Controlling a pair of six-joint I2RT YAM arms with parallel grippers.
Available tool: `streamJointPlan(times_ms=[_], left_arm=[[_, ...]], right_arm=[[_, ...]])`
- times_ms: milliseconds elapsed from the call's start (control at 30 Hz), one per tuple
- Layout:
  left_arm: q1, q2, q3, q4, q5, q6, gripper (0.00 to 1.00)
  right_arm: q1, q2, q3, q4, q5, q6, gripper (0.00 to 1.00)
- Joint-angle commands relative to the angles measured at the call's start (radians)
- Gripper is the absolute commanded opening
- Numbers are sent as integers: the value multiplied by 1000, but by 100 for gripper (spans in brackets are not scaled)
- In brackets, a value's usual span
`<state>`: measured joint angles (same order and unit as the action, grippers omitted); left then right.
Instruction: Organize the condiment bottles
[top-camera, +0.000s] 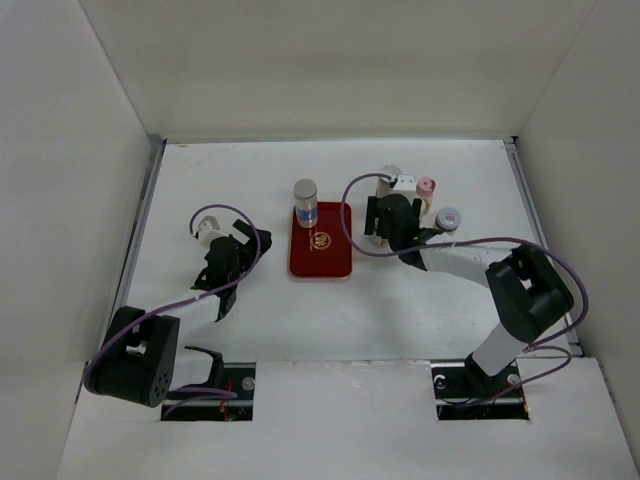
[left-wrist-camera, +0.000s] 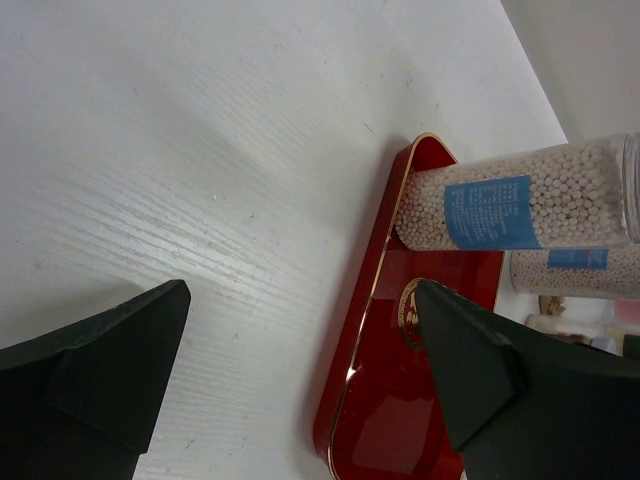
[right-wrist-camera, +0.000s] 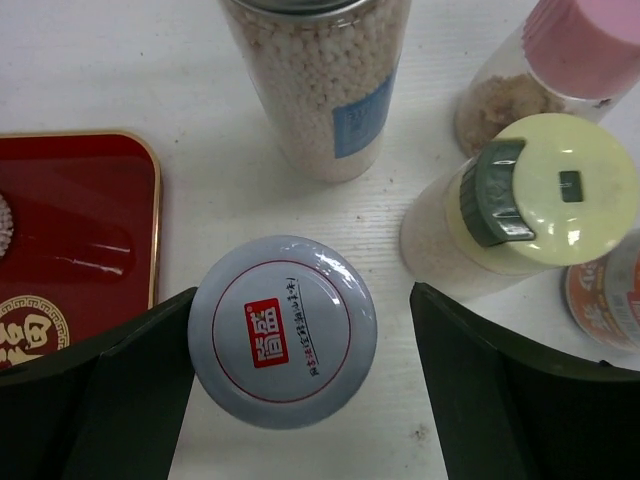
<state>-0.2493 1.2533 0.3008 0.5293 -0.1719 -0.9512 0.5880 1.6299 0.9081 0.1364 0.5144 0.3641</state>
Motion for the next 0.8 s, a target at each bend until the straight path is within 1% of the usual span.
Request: streamJointPlan(times_ms=[0, 100, 167, 267, 367, 600, 767], left_arm=[[2, -5, -2, 49, -6, -4, 100], [5, 6, -2, 49, 6, -6, 100], [2, -6, -2, 49, 3, -6, 100], [0, 1, -2, 49, 3, -6, 100], [-4, -3, -2, 49, 3, -8, 100], [-1, -9, -3, 54, -3, -8, 100], [5, -9, -6, 54, 5, -9, 100]], right_arm=[[-14, 25, 48, 81, -19, 19, 83], [-18, 41, 74, 74, -20, 16, 63], [-15, 1, 68, 87, -2, 12, 53], [15, -56, 74, 124, 13, -10, 51], [52, -61, 110, 169, 12, -45, 51], [117, 102, 264, 189, -34, -31, 51], [126, 218, 376, 195, -59, -40, 53]])
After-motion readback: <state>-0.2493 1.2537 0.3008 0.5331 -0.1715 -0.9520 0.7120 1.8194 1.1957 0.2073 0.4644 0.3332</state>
